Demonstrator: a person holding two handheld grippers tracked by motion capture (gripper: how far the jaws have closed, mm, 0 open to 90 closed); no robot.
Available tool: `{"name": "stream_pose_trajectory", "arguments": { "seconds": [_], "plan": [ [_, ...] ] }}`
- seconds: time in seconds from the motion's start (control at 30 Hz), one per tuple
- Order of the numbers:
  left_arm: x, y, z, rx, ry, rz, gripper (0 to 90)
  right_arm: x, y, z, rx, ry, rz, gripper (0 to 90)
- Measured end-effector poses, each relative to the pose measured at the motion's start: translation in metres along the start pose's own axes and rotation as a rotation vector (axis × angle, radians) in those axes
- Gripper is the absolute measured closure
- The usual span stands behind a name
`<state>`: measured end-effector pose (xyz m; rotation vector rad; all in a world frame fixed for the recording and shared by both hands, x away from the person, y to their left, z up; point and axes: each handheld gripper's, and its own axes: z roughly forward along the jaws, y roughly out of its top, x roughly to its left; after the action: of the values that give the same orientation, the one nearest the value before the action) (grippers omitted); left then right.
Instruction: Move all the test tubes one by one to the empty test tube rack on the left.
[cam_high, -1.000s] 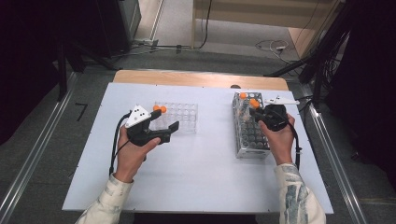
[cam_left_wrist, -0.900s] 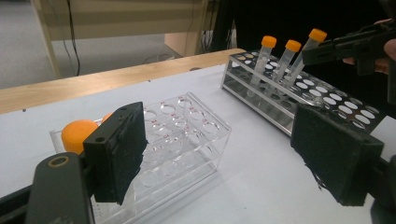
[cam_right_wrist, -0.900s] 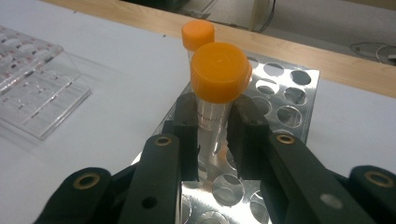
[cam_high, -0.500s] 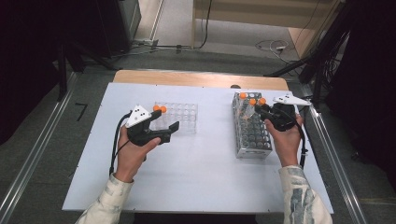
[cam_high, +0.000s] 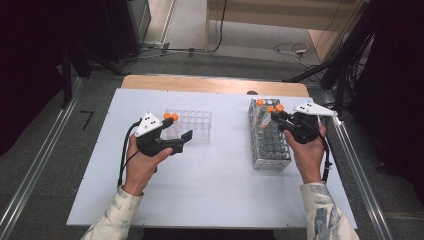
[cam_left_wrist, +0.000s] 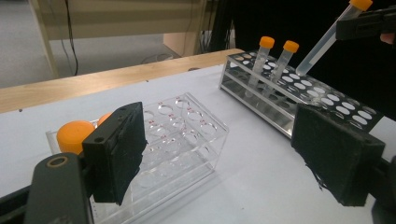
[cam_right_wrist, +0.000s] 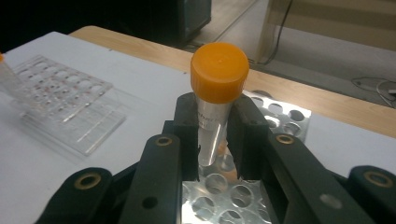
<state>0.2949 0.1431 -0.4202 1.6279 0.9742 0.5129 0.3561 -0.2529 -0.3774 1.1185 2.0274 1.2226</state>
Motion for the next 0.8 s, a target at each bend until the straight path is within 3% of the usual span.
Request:
{"name": "stream_pose_trajectory", "arguments": {
  "seconds": [0.37,0.57,0.8],
  "plan": [
    [-0.001,0.001,-0.002,-0.009,0.001,-0.002,17.9,0.047,0.006,0.013,-0.003,0.138,-0.051,72.3],
    [-0.001,0.002,-0.003,-0.011,-0.027,-0.017,20.2,0.080,0.005,0.028,0.026,0.222,-0.084,72.4],
    [-0.007,0.004,-0.004,-0.008,-0.054,0.000,21.3,0.124,-0.001,0.047,0.073,0.320,-0.148,72.3]
  ]
}}
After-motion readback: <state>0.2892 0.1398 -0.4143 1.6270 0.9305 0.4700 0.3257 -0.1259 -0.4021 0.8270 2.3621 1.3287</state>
